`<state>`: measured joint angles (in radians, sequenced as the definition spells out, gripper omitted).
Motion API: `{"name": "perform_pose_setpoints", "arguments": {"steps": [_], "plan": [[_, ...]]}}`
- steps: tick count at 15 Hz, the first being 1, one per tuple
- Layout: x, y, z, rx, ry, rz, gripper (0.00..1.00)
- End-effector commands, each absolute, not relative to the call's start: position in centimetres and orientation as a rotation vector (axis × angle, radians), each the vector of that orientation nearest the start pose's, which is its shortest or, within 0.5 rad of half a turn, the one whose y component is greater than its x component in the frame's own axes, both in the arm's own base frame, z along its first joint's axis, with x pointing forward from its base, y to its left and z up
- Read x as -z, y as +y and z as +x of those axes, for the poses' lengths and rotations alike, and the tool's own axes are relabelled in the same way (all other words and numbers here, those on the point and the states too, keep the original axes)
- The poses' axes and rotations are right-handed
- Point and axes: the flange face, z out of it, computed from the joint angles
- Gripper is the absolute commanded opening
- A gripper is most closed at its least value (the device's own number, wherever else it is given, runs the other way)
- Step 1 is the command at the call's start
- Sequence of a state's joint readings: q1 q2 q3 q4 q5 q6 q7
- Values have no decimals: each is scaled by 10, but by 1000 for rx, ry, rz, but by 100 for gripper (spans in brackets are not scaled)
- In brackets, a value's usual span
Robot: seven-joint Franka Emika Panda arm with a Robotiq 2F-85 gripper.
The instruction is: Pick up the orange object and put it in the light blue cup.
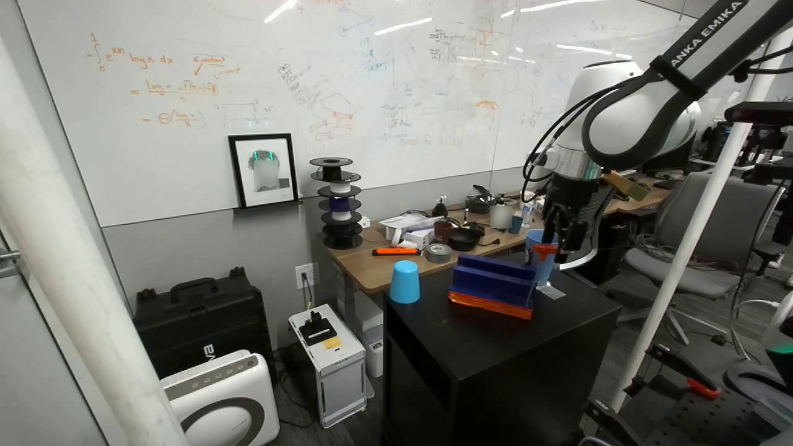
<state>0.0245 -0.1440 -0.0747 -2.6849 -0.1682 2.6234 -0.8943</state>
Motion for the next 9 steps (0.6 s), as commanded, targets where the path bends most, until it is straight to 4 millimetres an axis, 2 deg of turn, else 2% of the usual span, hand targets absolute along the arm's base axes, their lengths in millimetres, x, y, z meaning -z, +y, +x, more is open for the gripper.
{"name": "perform_pose_setpoints", "arguments": {"steps": [1, 6, 7, 9], "plan": [[-281, -23, 416, 101, -1548, -2845, 49], [-276, -34, 419, 76, -1522, -2856, 12], [-276, -37, 420, 76, -1508, -2862, 8], [-277, -42, 421, 73, -1487, -2865, 12]]}}
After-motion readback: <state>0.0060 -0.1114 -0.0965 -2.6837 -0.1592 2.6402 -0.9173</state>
